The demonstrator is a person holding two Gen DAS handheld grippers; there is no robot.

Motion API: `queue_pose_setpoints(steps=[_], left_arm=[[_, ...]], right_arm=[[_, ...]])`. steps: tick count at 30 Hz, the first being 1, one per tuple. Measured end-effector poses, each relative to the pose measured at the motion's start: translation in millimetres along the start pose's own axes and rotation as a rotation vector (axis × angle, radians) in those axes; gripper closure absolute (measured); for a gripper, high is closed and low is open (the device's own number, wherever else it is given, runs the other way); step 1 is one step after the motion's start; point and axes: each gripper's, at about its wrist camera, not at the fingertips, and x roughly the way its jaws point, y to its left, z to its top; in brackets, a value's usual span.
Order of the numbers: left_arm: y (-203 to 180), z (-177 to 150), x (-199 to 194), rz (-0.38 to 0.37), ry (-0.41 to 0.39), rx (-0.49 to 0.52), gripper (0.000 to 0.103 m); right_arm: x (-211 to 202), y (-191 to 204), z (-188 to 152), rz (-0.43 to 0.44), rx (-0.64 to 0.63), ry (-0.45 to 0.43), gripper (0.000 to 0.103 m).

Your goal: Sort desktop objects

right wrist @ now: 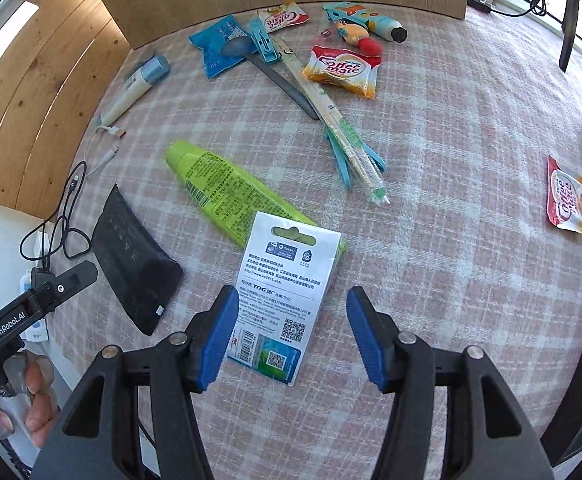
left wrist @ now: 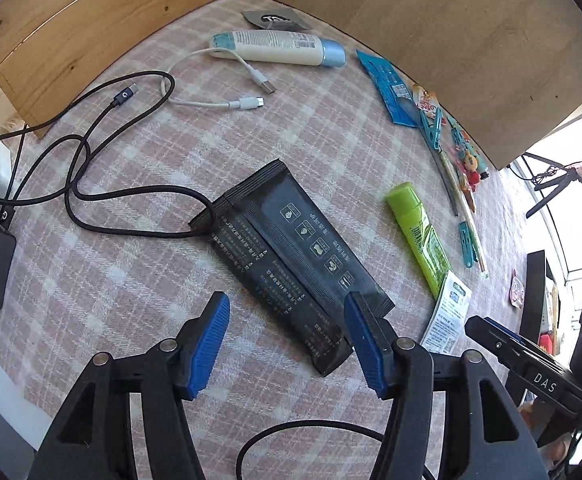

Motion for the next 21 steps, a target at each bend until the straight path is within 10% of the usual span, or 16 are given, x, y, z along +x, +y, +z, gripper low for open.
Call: queue_pose_setpoints(steps=[21], left_arm=[[12, -10, 24, -0.100, -0.023, -0.039, 0.047]], right_arm=[[71, 120, 58, 0.114, -0.370, 0.143, 0.070]])
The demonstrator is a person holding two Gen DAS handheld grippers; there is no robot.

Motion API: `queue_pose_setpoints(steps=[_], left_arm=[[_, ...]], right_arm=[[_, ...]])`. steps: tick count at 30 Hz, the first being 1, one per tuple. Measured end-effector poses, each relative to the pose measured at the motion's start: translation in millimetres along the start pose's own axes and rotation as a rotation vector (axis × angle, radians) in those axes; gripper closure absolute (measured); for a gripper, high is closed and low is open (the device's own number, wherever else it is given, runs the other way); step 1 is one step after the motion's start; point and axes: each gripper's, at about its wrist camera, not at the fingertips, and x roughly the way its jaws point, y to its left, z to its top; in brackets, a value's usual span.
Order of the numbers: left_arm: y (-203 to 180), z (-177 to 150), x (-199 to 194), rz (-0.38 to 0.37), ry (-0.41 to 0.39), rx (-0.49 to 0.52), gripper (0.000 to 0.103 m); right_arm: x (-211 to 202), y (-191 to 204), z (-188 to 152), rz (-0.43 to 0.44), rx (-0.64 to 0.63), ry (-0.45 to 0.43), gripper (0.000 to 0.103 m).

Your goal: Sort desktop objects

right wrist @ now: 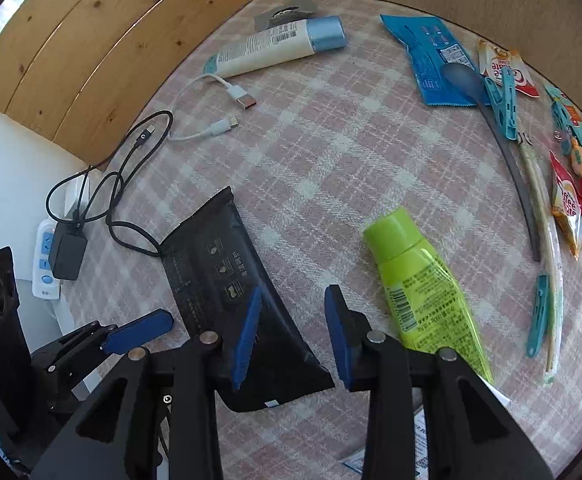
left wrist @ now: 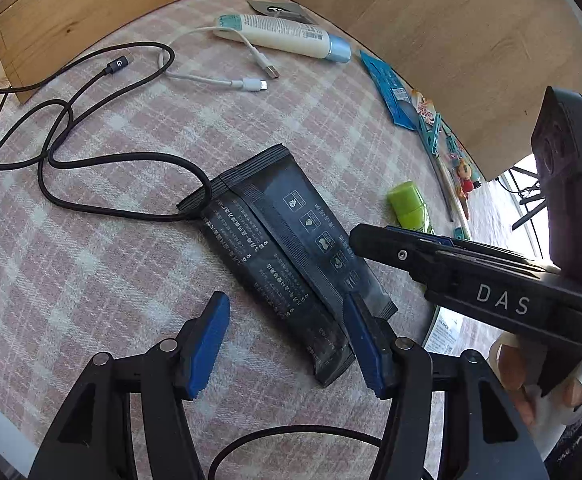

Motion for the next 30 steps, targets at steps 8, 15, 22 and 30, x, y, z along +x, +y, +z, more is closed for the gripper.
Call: queue_pose_setpoints(steps=[8, 15, 22, 30], left_arm=[[0, 6, 2, -0.011, -0.043, 0.027, 0.057], [-13, 3, -2, 0.000, -0.075, 0.072, 0.067], [-42, -2, -19, -0.008, -0.118, 0.128, 0.069], [-102, -16, -34, -0.036, -0.151, 0.230, 0.069]], right_arm=[[14, 6, -2, 0.093, -0.005, 0.045, 0.075], [9, -3, -11, 0.128, 0.048, 0.042, 0.076], [-25, -18, -20, 0.153, 0.096, -0.020, 0.076], [-76, -49, -44, 0.156, 0.166, -0.113, 0.076]])
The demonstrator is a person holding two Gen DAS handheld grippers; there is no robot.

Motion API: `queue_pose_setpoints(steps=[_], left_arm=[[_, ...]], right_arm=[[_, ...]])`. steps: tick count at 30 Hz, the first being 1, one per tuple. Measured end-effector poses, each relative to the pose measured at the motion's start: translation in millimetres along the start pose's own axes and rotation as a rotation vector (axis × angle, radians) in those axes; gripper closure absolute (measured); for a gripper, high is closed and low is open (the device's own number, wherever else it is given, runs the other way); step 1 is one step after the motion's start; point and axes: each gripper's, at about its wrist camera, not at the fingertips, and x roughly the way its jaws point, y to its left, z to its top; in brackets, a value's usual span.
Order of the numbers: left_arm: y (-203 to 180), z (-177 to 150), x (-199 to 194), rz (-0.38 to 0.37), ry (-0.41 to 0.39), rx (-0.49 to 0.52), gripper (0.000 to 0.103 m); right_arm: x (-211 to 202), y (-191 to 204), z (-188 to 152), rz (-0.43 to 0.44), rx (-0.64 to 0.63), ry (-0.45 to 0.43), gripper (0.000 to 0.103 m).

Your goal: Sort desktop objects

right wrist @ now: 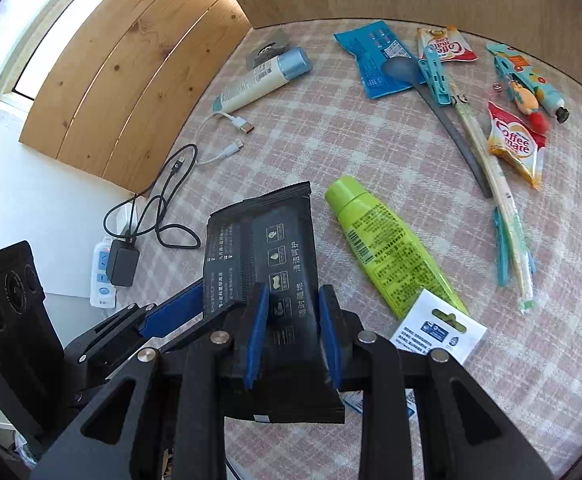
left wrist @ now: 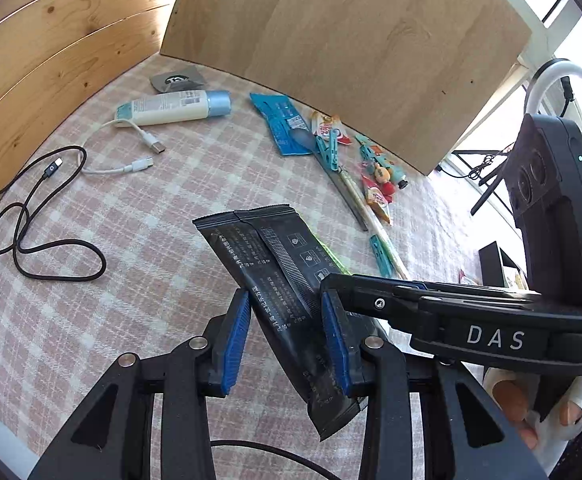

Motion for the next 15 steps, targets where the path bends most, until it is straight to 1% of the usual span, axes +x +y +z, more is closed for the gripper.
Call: queue_pose_setpoints(steps=[7, 15], left_arm=[[-86, -4, 1, -0.072, -0.005, 0.116, 0.069], [-215, -27, 16, -0.183, 0.017, 0.270, 0.069]], right_arm=[[-73, -47, -25, -0.048, 0.060, -0.117, 0.076], [-171, -134, -71, -0.124, 0.185, -0.243, 0.076]])
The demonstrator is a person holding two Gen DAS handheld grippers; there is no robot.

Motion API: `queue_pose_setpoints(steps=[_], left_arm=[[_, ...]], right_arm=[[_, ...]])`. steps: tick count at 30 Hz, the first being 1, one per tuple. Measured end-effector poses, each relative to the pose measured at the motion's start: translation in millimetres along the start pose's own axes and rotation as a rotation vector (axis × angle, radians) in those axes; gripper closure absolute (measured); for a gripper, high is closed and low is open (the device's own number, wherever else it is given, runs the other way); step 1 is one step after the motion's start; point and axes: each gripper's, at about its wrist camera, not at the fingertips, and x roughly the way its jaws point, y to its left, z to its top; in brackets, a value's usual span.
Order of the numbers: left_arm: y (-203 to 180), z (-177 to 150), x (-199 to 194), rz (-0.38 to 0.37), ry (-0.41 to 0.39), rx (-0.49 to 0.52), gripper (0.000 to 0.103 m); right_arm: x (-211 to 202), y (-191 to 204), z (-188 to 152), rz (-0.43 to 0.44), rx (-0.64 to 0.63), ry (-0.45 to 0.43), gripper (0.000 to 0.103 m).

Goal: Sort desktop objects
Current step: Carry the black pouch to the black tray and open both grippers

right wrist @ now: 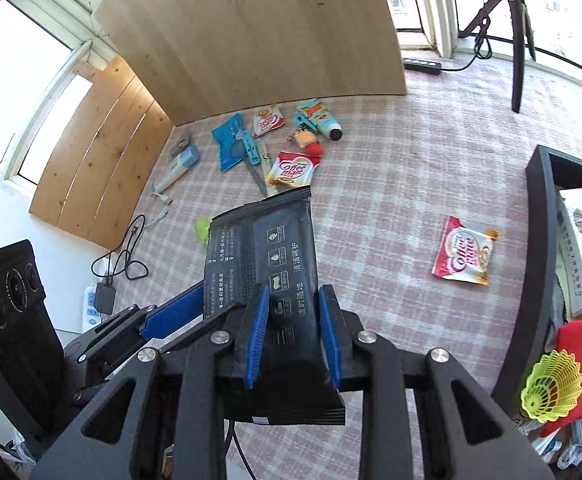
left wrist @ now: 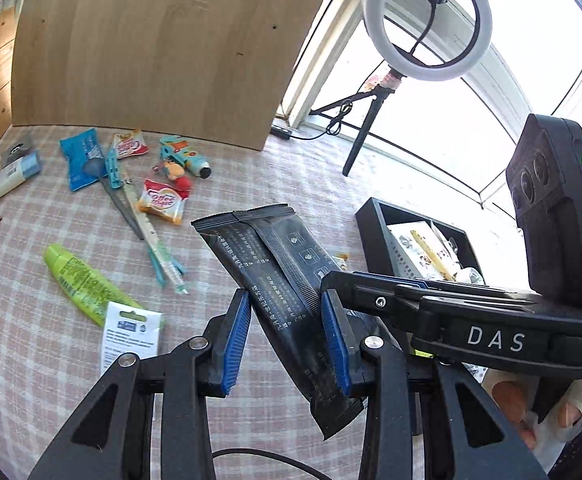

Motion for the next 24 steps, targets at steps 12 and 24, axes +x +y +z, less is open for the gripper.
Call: queue_pose_setpoints(steps=[12, 24], left_arm=[[-209, 7, 68, -0.192, 0.055, 0.221, 0.070], [-321, 7, 120, -0.245, 0.133, 0.339, 0.061]], right_arm=[[-145, -175, -29, -0.157, 0.216, -0.167, 0.077], [-214, -278, -46, -0.256, 0.334, -0.228, 0.076]])
